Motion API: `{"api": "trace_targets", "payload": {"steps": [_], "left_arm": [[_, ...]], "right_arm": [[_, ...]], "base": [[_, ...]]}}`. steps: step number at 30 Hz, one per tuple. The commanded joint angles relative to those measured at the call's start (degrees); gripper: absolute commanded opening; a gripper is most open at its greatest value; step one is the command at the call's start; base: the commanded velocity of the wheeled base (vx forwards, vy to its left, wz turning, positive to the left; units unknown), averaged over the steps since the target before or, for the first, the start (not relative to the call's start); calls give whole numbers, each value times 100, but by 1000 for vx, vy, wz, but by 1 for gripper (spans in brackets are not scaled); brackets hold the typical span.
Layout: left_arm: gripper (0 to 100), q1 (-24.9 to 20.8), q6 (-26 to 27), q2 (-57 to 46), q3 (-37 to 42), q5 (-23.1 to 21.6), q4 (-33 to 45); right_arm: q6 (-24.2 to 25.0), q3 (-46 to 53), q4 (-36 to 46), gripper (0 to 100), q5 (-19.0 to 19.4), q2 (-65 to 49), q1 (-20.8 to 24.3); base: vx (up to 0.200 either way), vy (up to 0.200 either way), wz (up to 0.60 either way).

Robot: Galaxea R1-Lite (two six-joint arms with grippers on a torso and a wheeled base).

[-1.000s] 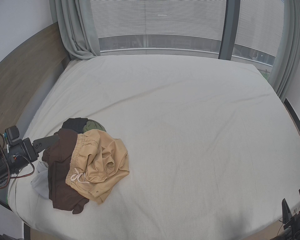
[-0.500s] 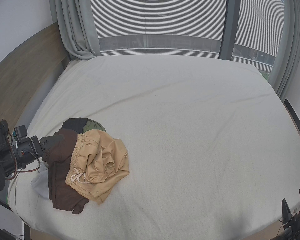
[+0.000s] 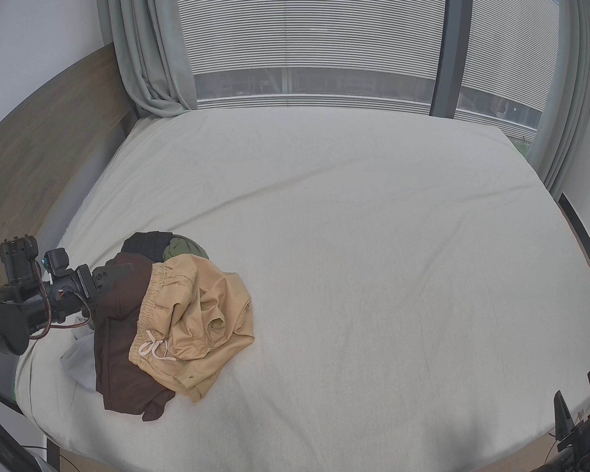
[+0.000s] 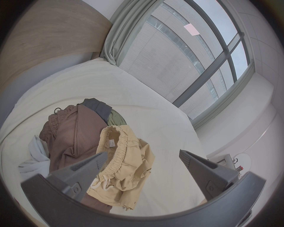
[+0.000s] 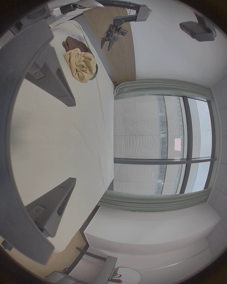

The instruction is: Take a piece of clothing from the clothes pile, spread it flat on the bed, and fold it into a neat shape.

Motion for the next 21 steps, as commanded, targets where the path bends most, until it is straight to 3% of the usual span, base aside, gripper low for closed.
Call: {"api": "trace_targets", "payload": {"steps": [1,9,21], "left_arm": [[100,3,2,455,-157,-11,-84],[100,3,-34,992,-702,-301,39],[100,-173,-34,1607,-1353,-337,329]], "right_arm": [[-6,101,-2,100,2,-84,2],[-33,101,-2,100,2,-84,-7],[-33,101,-2,100,2,-84,-7]], "base": [[0,0,0],[0,0,0],[0,0,0]]}}
